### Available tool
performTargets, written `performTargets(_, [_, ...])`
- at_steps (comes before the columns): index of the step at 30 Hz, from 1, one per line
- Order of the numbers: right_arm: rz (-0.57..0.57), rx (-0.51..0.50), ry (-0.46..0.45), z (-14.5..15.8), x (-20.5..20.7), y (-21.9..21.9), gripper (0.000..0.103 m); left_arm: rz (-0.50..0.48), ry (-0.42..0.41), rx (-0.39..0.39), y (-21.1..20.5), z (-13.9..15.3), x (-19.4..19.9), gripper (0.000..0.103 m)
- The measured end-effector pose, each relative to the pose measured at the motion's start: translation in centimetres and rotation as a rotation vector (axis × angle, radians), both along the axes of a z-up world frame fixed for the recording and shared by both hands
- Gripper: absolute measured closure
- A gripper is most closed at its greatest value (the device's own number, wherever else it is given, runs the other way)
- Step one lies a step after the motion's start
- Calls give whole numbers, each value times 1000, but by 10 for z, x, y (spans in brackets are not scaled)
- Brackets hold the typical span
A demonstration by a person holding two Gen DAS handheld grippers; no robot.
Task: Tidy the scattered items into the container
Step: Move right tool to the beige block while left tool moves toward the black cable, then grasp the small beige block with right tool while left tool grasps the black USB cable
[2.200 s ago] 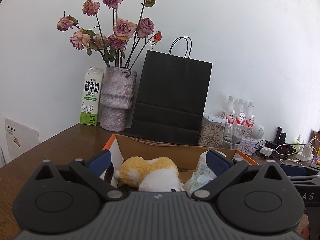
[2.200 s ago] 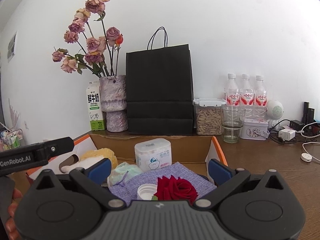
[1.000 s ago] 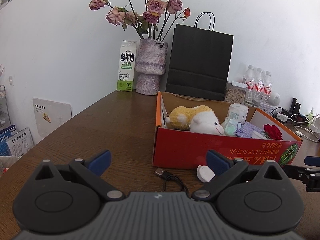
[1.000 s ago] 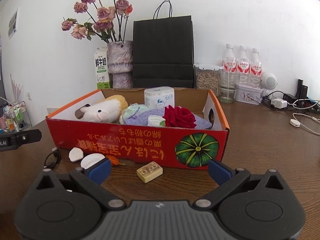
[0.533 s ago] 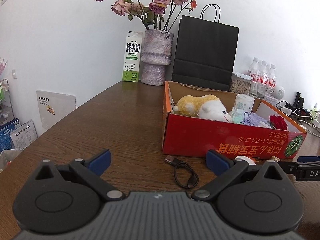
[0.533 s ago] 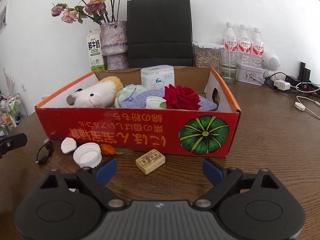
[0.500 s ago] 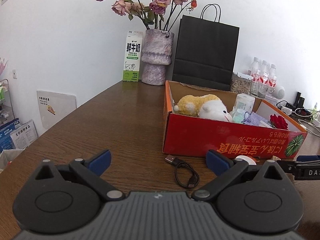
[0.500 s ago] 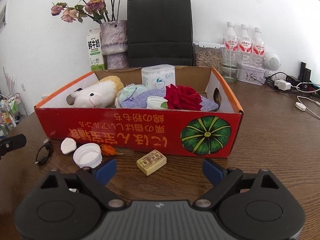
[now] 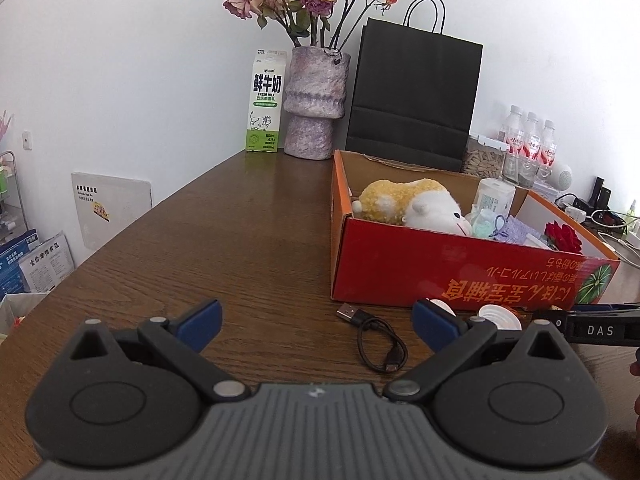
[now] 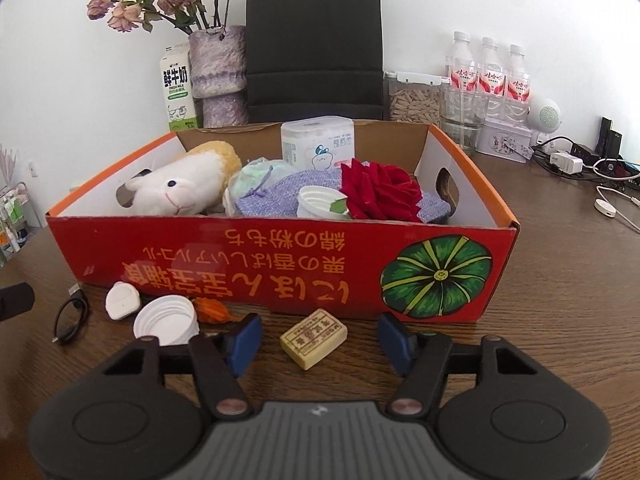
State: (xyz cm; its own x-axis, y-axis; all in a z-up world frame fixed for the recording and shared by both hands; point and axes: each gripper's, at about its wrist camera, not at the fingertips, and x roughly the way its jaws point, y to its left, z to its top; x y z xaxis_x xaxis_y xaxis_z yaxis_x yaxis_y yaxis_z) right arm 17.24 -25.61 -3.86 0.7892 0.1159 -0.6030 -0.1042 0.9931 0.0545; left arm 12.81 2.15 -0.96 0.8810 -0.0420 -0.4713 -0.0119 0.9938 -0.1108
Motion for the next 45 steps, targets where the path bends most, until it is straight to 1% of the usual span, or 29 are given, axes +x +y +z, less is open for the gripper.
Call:
performTargets(1, [4,-1,-3,0,0,0,51,2,3,3,-1,0,1,0])
performTargets(3, [13,-2,-7,1,-1,1,69,1,2,8,-1,0,0,0])
performTargets(12, [27,44,-16,2,-6,-5,69,11,11,21,-3,-1,2,0])
performTargets(15, [28,53,-31,2,-10,-9,69,18,4,46,-6,-1,0,0])
performTargets(19, [26,52,-55,5,-19,-14,69,12,-8,51,-10,0,-1,0])
performTargets(25, [5,71,-84,7,-28,-28,69,-1,-1,81,-21,0,3,0])
performTargets(29, [3,82,-93,7,-29,-31,69,-13,16,85,-27,-2,8,0])
performTargets(32, [11,68,-103,8,-31,-28,69,-14,31,93,-31,-3,14,6])
performTargets(34, [16,67,-106,9,-32,-27,69,-20,42,97,-34,-4,19,13])
performTargets(38, [18,61,-110,9,-32,-25,69,-27,81,88,-39,-7,30,16])
performTargets(40, [20,60,-109,9,-32,-25,69,-37,102,96,-43,-9,34,26])
performTargets(41, [20,62,-108,9,-32,-25,69,-43,114,98,-44,-11,35,29])
performTargets(43, [20,69,-104,9,-32,-26,69,-53,139,98,-47,-13,37,42])
performTargets(45, [21,76,-102,8,-32,-27,69,-47,148,99,-48,-15,36,45])
